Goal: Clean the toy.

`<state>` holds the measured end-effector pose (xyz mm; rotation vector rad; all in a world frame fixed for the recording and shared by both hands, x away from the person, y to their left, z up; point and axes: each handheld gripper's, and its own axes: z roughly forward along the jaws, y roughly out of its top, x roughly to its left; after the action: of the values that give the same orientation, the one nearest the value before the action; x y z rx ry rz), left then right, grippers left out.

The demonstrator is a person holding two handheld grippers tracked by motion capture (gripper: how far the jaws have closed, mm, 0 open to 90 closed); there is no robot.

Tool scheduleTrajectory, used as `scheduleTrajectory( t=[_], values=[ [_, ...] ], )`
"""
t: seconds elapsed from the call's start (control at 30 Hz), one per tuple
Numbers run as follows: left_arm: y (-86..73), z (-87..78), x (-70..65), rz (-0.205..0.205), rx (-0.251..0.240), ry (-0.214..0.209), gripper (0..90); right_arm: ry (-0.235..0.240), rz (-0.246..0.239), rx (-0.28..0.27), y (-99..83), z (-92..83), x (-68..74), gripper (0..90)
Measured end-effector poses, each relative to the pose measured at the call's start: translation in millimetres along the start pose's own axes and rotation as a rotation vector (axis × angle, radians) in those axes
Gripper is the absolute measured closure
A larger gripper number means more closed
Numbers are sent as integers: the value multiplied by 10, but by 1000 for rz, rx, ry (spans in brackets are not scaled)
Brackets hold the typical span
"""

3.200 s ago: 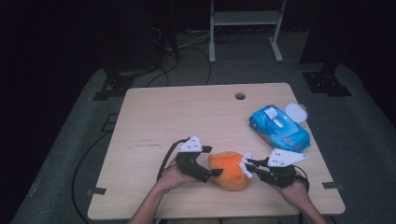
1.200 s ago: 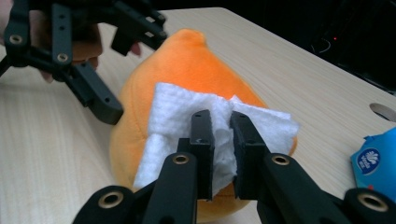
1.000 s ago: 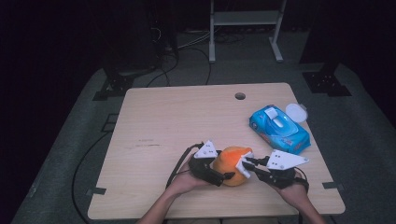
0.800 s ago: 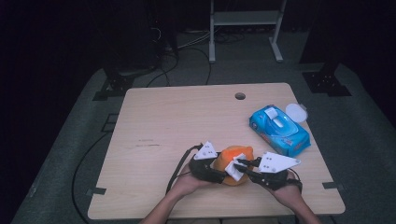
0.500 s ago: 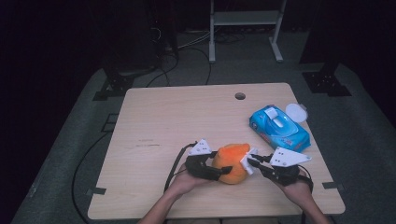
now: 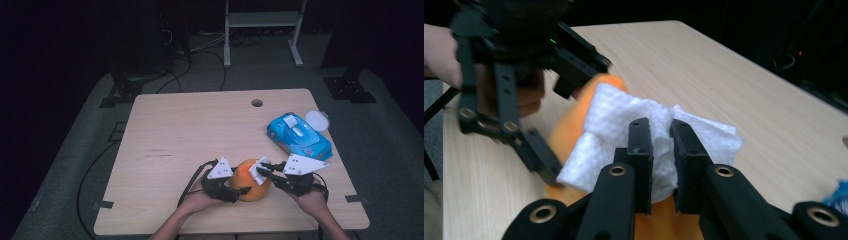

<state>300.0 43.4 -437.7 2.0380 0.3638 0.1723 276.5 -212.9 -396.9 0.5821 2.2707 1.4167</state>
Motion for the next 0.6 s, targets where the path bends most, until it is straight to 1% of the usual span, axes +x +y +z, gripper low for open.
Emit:
scheduleTrajectory(
  t=[0.03, 0.07, 0.1, 0.13, 0.17, 0.2, 0.23, 0.27, 0.3, 0.33, 0.37, 0.4, 0.43, 0.47, 0.5, 0.53, 0.57, 0.6],
  values=[
    [7, -8, 12, -12, -4, -49, 243, 12, 17, 6, -54, -35, -17, 800],
    [7, -8, 12, -12, -4, -49, 211, 12, 17, 6, -54, -35, -17, 800],
    [25, -28, 43, -35, -18, -67, 187, 15, 1, 19, -73, -67, 20, 800],
    [25, -28, 43, -35, -18, -67, 160, 15, 1, 19, -73, -67, 20, 800],
    [43, -19, 62, -56, -14, -62, 122, 29, -12, 26, -80, -94, 48, 800],
    [47, -5, 63, -57, -6, -63, 92, 36, -16, 25, -76, -106, 56, 799],
    [43, 5, 55, -55, -5, -66, 93, 42, -17, 25, -68, -111, 66, 799],
    [43, 5, 55, -55, -5, -66, 123, 42, -17, 25, -68, -111, 66, 799],
    [25, 16, 19, -34, -17, -58, 172, 53, -20, 20, -36, -108, 89, 799],
    [27, 18, 0, -22, -19, -48, 224, 63, -24, 15, -10, -103, 113, 799],
    [37, 18, -29, -11, -24, -37, 262, 81, -29, 5, 23, -94, 142, 799],
    [37, 18, -29, -11, -24, -37, 308, 93, -44, -3, 64, -80, 180, 798],
    [87, -1, -97, 39, -30, 0, 342, 92, -64, 1, 112, -66, 223, 797],
    [114, -21, -128, 65, -40, 18, 371, 91, -85, 4, 160, -57, 254, 797],
    [135, -45, -144, 83, -51, 36, 385, 86, -98, 1, 204, -58, 270, 797],
    [135, -45, -144, 83, -51, 36, 393, 86, -98, 1, 204, -58, 270, 797],
    [156, -96, -148, 102, -73, 73, 398, 73, -101, -13, 259, -82, 248, 798],
    [156, -96, -148, 102, -73, 73, 401, 67, -93, -20, 262, -88, 220, 798]
  ],
)
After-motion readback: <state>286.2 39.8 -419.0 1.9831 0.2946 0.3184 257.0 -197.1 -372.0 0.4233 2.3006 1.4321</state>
